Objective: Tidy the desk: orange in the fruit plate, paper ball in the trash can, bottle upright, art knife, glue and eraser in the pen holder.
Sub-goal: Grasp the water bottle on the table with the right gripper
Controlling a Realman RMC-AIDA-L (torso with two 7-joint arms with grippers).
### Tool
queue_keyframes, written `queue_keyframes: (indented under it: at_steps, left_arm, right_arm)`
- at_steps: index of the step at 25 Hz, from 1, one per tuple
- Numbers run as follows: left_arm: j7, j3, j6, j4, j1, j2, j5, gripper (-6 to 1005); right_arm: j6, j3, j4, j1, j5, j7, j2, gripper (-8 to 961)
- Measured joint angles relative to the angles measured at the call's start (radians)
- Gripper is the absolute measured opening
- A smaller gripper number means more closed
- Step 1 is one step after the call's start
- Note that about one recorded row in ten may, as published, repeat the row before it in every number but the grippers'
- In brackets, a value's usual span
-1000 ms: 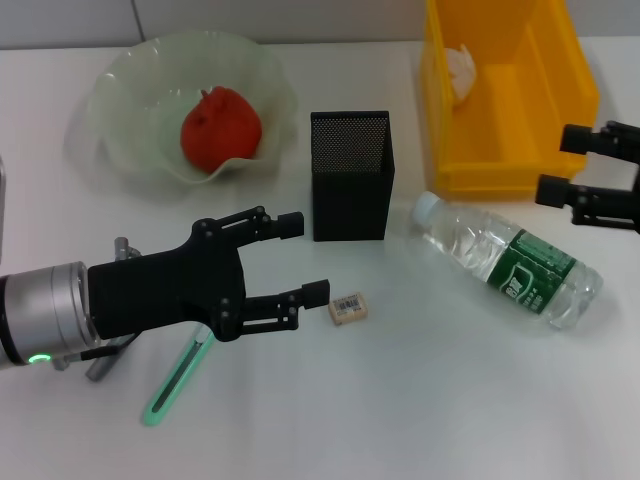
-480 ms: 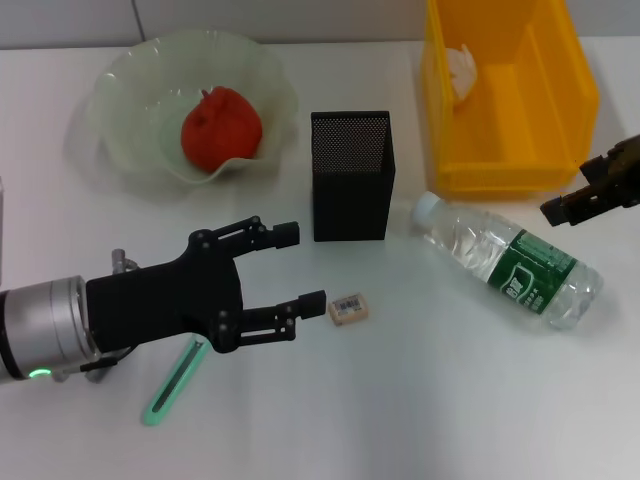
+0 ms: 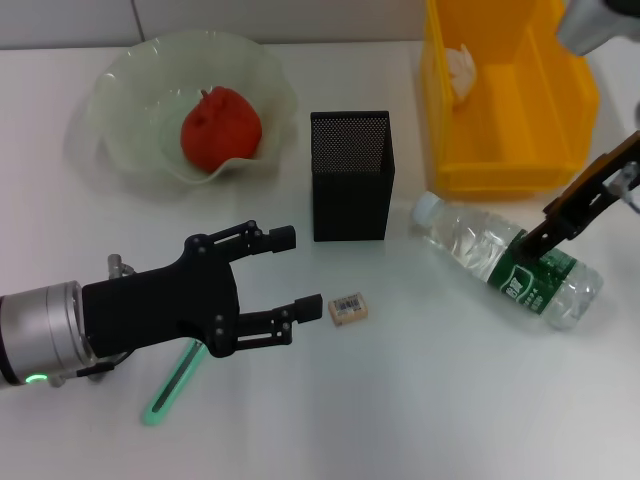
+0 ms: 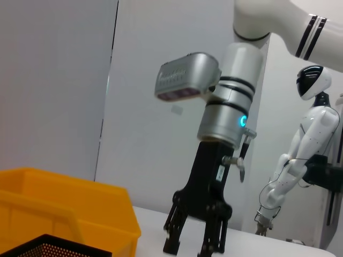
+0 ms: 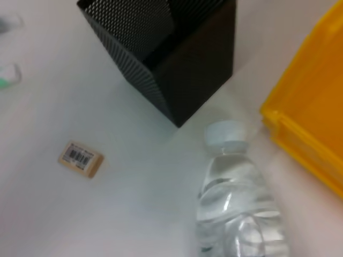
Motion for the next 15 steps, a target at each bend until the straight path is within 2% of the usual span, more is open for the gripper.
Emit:
queue_keyframes:
  at_steps: [7, 15]
  left_arm:
    - [0.000, 0.001, 0.002, 0.000, 0.000, -0.001, 0.000, 811]
    - [0.000, 0.004, 0.003, -0.005, 0.000, -0.002, 0.001, 811]
  right_arm:
    - [0.082, -0.068, 0.136, 0.054, -0.027, 0.012, 0.000, 809]
    - [0.120, -0.083, 0.243, 0.109, -0.059, 0.017, 0.000, 803]
